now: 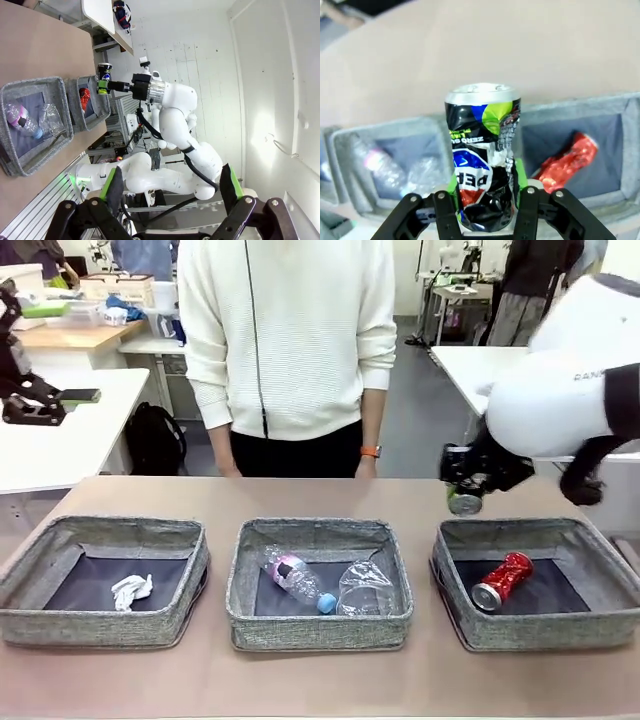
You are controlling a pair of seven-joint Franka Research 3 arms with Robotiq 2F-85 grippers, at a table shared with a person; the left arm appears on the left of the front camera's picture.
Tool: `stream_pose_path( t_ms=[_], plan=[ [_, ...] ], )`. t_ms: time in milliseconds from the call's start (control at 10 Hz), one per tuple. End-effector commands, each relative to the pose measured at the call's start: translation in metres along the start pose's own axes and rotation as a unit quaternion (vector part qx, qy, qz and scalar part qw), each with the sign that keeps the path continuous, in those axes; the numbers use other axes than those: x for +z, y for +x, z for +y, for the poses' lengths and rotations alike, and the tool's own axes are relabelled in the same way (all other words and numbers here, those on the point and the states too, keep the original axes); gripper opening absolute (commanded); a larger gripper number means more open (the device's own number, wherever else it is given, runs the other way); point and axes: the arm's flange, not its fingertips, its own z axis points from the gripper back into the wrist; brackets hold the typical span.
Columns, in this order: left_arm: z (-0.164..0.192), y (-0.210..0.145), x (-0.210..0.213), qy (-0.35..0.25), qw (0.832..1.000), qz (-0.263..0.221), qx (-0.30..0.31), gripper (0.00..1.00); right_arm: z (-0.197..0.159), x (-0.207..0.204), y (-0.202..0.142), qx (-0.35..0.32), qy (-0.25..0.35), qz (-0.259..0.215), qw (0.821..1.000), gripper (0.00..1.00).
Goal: Sort the waste into the appropriate baskets.
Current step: Pick up the waste item pointed out by the person.
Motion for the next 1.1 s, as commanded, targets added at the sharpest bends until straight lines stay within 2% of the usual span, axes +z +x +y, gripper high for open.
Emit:
stream_pose_path(
  t_ms=[0, 100, 200, 400, 700, 800, 1000],
  plan=[
    [-0.003, 0.000, 0.001, -0.011, 1.000, 0.001, -0.007, 1.00, 0.071, 0.059, -0.022, -0.008, -0.001, 0.048, 0.999, 0.44],
    [-0.003, 0.000, 0.001, -0.011, 1.000, 0.001, -0.007, 1.00, 0.121, 0.091, -0.040, -0.044, -0.024, 0.052, 0.997, 0.44],
    [-0.003, 0.000, 0.001, -0.011, 1.000, 0.001, -0.007, 1.00, 0.158, 0.115, -0.055, -0.063, -0.045, 0.084, 0.994, 0.44],
    [-0.003, 0.000, 0.001, -0.011, 1.000, 0.001, -0.007, 1.00, 0.206, 0.159, -0.073, -0.048, -0.055, 0.105, 0.992, 0.44],
    [-0.003, 0.000, 0.001, -0.011, 1.000, 0.001, -0.007, 1.00, 0.236, 0.218, -0.071, -0.019, -0.058, 0.083, 0.995, 0.44],
    [-0.003, 0.000, 0.001, -0.011, 1.000, 0.001, -0.007, 1.00, 0.237, 0.233, -0.067, 0.001, -0.058, 0.112, 0.992, 0.44],
    [-0.003, 0.000, 0.001, -0.011, 1.000, 0.001, -0.007, 1.00, 0.240, 0.250, -0.055, 0.001, -0.058, 0.133, 0.990, 0.44]
  ],
)
